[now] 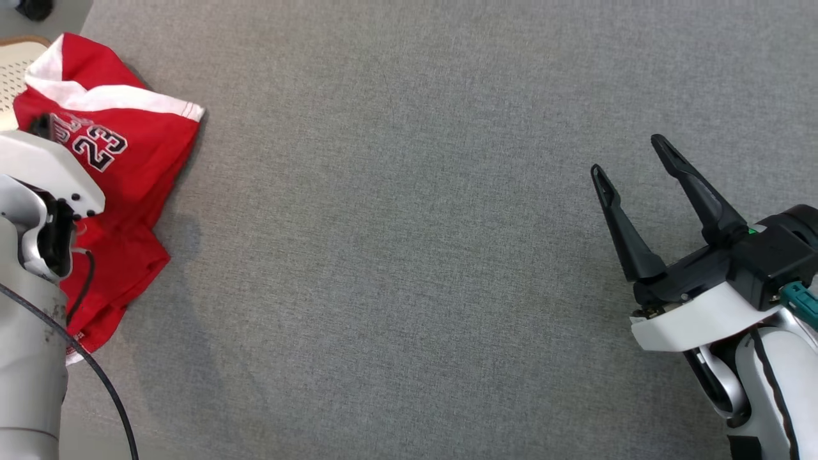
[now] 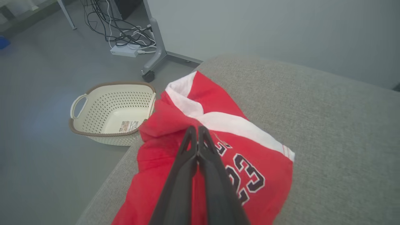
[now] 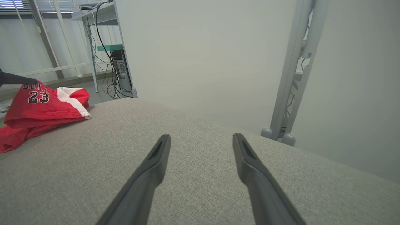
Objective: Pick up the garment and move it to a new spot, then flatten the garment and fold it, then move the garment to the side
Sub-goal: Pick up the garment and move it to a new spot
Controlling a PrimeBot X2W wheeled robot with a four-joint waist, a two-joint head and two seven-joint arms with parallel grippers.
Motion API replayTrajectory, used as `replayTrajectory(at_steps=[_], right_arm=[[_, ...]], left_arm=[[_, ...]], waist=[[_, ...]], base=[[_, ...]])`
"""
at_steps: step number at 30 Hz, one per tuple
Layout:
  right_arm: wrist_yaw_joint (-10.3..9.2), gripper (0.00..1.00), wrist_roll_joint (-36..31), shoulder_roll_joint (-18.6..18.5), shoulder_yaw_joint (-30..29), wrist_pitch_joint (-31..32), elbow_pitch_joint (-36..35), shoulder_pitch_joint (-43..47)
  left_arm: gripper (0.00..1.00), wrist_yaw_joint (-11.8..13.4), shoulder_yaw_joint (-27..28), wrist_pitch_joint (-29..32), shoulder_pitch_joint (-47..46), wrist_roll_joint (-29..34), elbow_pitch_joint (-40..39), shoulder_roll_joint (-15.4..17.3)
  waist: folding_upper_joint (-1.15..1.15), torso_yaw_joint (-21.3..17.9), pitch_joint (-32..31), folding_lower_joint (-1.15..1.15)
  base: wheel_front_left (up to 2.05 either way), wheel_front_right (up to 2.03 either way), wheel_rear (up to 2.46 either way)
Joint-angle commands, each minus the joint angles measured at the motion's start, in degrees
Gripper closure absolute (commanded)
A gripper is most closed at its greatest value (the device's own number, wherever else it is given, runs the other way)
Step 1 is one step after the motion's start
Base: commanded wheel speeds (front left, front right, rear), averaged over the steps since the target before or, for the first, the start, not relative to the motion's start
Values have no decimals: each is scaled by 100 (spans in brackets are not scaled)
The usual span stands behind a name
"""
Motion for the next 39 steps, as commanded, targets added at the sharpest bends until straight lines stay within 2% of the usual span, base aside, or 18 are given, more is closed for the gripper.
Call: replayTrajectory(at_steps=[1,10,16,25,33,37,39], right_arm=[[2,0,23,13,6,-79,49,-29],[1,0,76,284,-38,-342,402,-9],[2,0,130,494,-132,-552,717,7],[1,0,129,697,-275,-725,921,66],[1,0,111,834,-585,-783,924,28],[2,0,93,871,-708,-816,883,4],[2,0,108,899,-751,-830,870,-19]], left_arm=[[100,-23,9,-219,-157,29,-78,53],[100,-196,-78,-1408,-245,134,-616,-2],[100,-398,-419,-1917,-93,340,-1395,-105],[100,-620,-1104,-1644,278,584,-2610,-350],[100,-770,-2012,-1066,767,719,-3811,-791],[100,-773,-2498,-863,954,815,-4078,-1031],[100,-668,-2698,-881,985,993,-4041,-1100]], waist=[[0,-20,-124,0],[0,-157,-662,0],[0,-350,-1091,0],[0,-758,-1487,0],[0,-1355,-1550,0],[0,-1723,-1432,0],[0,-1933,-1353,0]], base=[[0,0,0],[0,0,0],[0,0,0],[0,0,0],[0,0,0],[0,0,0],[0,0,0]])
